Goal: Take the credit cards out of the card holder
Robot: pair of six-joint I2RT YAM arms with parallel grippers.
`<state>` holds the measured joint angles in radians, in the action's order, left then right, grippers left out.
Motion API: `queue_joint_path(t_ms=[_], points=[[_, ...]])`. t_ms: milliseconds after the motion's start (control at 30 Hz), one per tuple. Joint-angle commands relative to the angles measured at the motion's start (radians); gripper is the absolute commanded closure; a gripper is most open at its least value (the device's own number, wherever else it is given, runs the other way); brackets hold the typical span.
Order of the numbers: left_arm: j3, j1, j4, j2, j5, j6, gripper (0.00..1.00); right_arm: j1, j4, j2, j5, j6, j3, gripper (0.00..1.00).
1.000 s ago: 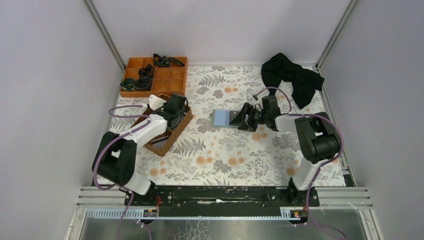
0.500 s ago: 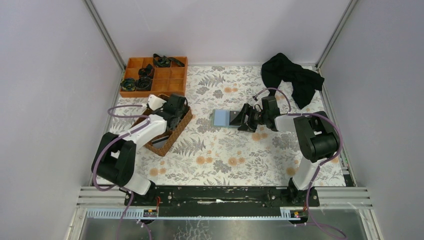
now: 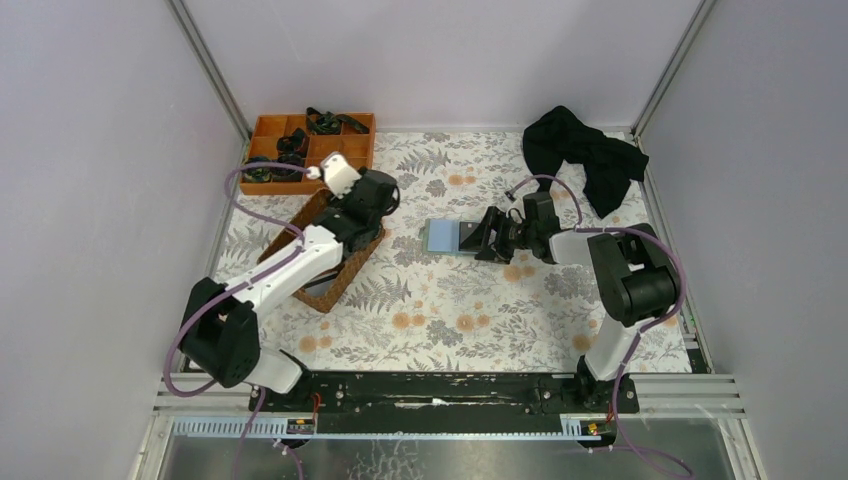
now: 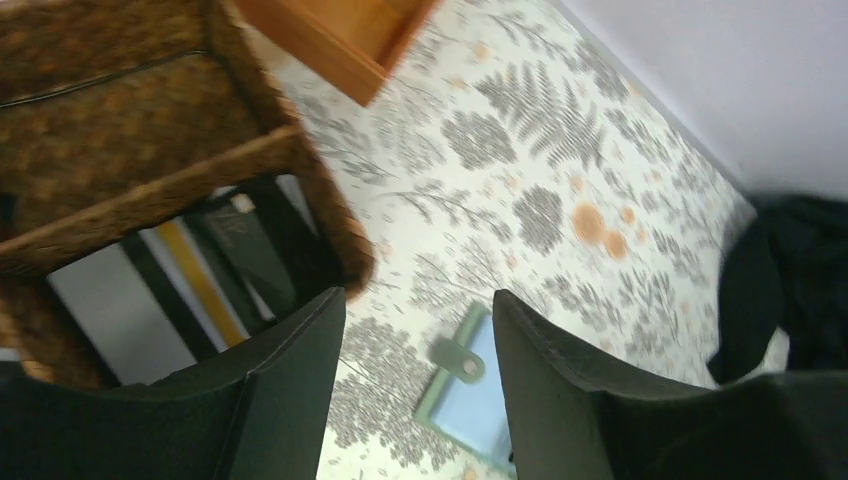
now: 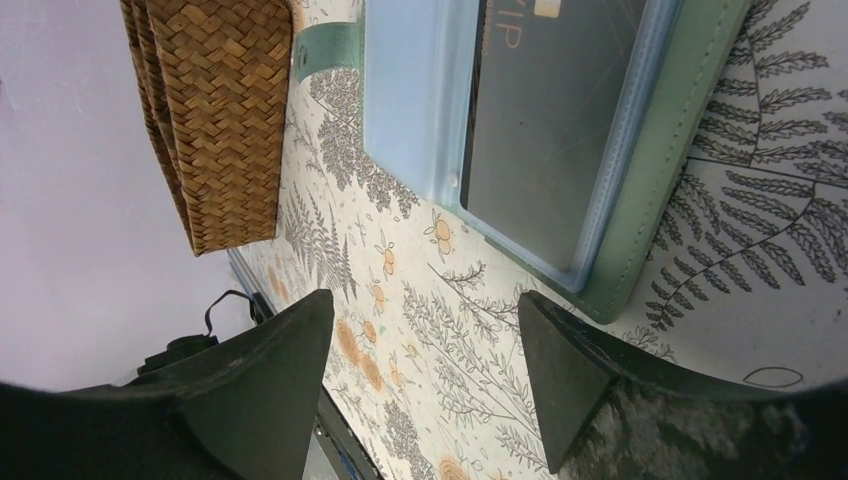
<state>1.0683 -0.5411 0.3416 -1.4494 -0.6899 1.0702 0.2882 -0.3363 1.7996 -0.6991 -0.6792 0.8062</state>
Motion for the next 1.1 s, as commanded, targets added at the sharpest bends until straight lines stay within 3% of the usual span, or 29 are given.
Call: queue_joint_path(t_ms=[0, 167, 267, 300, 333, 567, 800, 1067], points=[[0.034, -0.073, -0.137, -0.044, 0.055, -0.278, 0.38, 0.007, -0.053, -0.081, 0.017, -0.004, -0.012, 0.26], [-0.079, -0.079, -0.504, -0.077, 0.446, -0.405, 0.48, 0.006, -0.019, -0.168, 0.11, 0.031, -0.025, 0.34], [-0.088, -0.076, -0.615, -0.139, 0.617, -0.427, 0.55, 0.006, 0.051, -0.185, 0.171, 0.069, -0.003, 0.82], [-0.075, -0.076, -0.637, -0.166, 0.67, -0.435, 0.55, 0.003, 0.082, -0.182, 0.192, 0.077, 0.008, 0.95], [-0.067, -0.075, -0.667, -0.192, 0.728, -0.446, 0.55, -0.001, 0.1, -0.178, 0.206, 0.079, 0.014, 0.99], [-0.092, -0.032, -0.87, -0.323, 0.984, -0.421, 0.52, -0.02, 0.125, -0.12, 0.293, 0.089, 0.026, 1.0], [-0.066, -0.016, -0.901, -0.438, 1.052, -0.393, 0.52, -0.019, 0.166, -0.072, 0.38, 0.125, 0.048, 1.0], [-0.067, -0.006, -0.91, -0.494, 1.051, -0.377, 0.53, -0.019, 0.168, -0.02, 0.369, 0.127, 0.06, 1.0]])
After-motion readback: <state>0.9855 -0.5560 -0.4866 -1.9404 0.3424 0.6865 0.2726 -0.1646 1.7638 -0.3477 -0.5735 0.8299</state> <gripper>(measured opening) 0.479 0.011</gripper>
